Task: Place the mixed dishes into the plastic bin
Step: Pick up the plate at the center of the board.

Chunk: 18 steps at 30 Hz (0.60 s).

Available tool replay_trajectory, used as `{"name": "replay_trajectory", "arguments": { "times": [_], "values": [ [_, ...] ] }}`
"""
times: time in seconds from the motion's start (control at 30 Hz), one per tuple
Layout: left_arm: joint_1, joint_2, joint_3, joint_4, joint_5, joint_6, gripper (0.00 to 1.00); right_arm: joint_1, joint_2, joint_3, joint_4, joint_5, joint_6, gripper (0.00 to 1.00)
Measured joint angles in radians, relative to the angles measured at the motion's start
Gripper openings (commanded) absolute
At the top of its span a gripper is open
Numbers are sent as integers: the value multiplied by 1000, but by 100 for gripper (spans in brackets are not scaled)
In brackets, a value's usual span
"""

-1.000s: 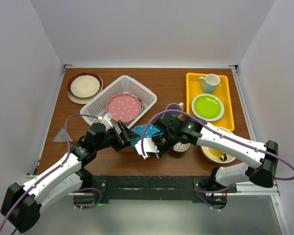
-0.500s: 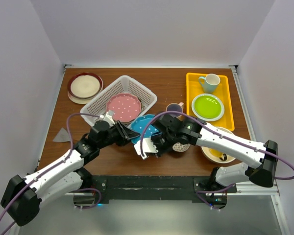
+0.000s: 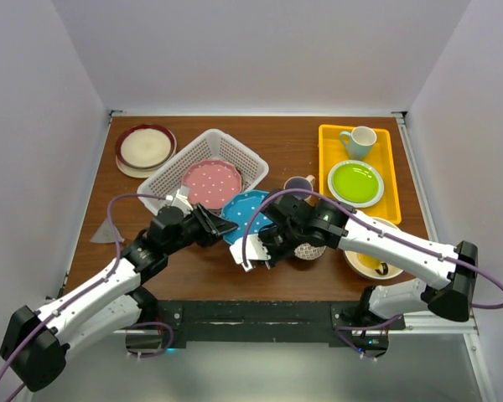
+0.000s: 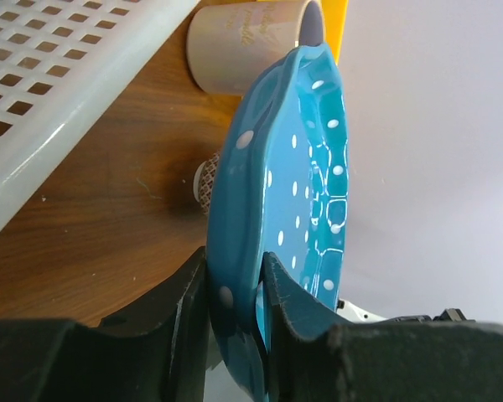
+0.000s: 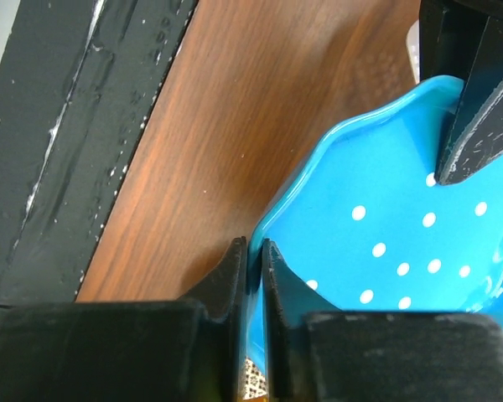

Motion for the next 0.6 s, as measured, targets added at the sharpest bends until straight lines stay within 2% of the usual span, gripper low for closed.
{"name": "replay_trajectory", "arguments": {
  "times": [0.07, 0.3, 0.43, 0.6],
  "values": [
    [0, -20, 0, 4, -6, 4, 0, 0, -6, 0, 10, -16, 0, 31],
    [-4, -73, 1, 12, -15, 46, 0, -7, -23, 2, 32, -49, 16, 55],
    [-4, -74, 4, 5, -22, 70, 0, -25, -40, 10, 33, -50, 24, 66],
    [-8, -87, 12, -31, -35, 100, 0, -55, -67, 20, 33, -62, 25, 73]
  ]
}}
